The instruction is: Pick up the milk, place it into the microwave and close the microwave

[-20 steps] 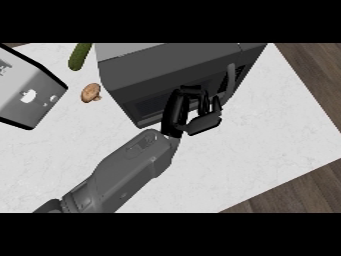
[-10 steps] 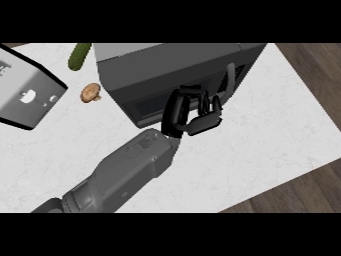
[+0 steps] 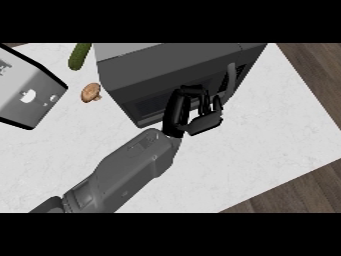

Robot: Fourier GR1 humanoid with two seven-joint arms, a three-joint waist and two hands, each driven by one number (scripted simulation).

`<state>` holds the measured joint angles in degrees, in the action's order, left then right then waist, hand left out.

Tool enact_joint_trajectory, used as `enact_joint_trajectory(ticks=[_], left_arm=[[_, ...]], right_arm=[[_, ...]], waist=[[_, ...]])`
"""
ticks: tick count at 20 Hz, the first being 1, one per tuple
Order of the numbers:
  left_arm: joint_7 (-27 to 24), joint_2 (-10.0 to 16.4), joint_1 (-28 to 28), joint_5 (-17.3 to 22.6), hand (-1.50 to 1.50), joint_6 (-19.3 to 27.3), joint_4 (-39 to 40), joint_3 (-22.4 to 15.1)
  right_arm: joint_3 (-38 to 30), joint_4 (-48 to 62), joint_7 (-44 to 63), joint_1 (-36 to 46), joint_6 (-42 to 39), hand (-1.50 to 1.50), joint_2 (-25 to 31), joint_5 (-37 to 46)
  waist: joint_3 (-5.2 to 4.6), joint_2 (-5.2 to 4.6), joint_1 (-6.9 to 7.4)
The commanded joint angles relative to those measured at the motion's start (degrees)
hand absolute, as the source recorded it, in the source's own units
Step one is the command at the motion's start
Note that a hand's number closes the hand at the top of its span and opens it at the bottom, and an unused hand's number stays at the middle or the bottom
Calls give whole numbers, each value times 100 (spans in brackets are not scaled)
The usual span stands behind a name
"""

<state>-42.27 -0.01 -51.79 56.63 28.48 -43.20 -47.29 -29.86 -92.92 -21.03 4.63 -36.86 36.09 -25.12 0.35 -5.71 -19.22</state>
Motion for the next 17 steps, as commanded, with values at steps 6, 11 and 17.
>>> enact_joint_trajectory(ticks=[6, 11, 17], left_arm=[[72, 1, -465, 228, 150, -126, 432, 107], [34, 1, -530, 290, 150, -107, 470, 13], [43, 1, -615, 422, 150, -104, 498, -61]], right_arm=[[-101, 462, 43, 283, -187, -150, 234, -306], [-105, 721, 30, 374, -336, -150, 338, -390], [-172, 956, 50, 500, -384, -150, 489, -456]], waist=[[-28, -82, 15], [-8, -118, 5], [-4, -89, -17]])
